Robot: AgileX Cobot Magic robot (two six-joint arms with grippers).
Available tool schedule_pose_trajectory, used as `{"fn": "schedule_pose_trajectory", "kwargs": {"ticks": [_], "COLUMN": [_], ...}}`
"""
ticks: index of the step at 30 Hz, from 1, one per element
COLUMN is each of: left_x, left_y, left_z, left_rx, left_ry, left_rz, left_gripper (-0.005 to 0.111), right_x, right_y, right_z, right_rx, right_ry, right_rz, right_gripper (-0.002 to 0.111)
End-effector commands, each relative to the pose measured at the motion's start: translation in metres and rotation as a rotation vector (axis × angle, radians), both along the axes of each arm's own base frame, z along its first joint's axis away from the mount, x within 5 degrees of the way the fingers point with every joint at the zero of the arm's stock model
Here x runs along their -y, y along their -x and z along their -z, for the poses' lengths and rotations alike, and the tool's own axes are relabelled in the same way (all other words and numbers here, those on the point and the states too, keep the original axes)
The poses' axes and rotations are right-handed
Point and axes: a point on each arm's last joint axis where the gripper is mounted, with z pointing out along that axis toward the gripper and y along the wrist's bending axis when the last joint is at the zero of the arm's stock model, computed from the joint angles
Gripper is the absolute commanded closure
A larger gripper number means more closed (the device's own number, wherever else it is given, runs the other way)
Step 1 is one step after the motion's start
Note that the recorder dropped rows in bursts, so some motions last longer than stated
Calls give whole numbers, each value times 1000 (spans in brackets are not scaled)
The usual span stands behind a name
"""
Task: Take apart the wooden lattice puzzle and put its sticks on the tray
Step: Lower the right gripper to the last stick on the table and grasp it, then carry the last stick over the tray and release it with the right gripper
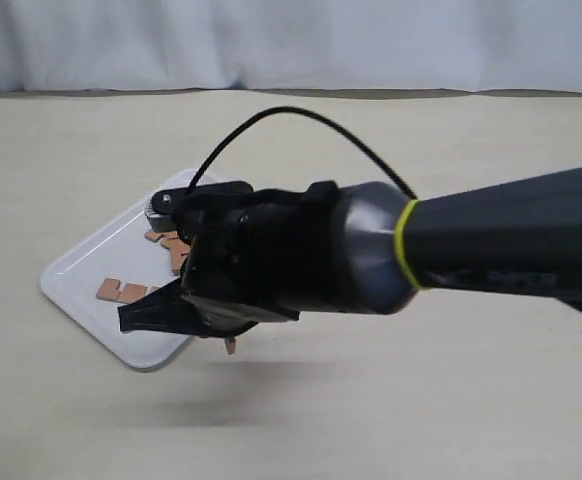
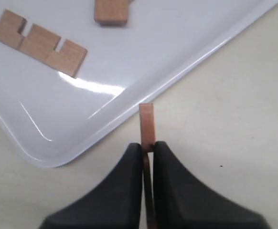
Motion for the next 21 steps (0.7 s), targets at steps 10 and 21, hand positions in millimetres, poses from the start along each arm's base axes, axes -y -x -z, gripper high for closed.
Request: {"fn": "schedule_pose_trajectory", "kwargs": {"ticks": [10,21], "left_x": [0,0], "left_y": [0,0], "left_z": [0,0], "left_rx": [8,8], "left_ry": [2,2], "left_rz": [0,0], "left_gripper": [107,107], "right_x": [11,24], "right_y": [12,-45], "right_z": [-23,-48], "right_rx": [45,224], "right_ry": [37,-50], "right_rz": [-127,-100], "right_gripper": [104,104]}}
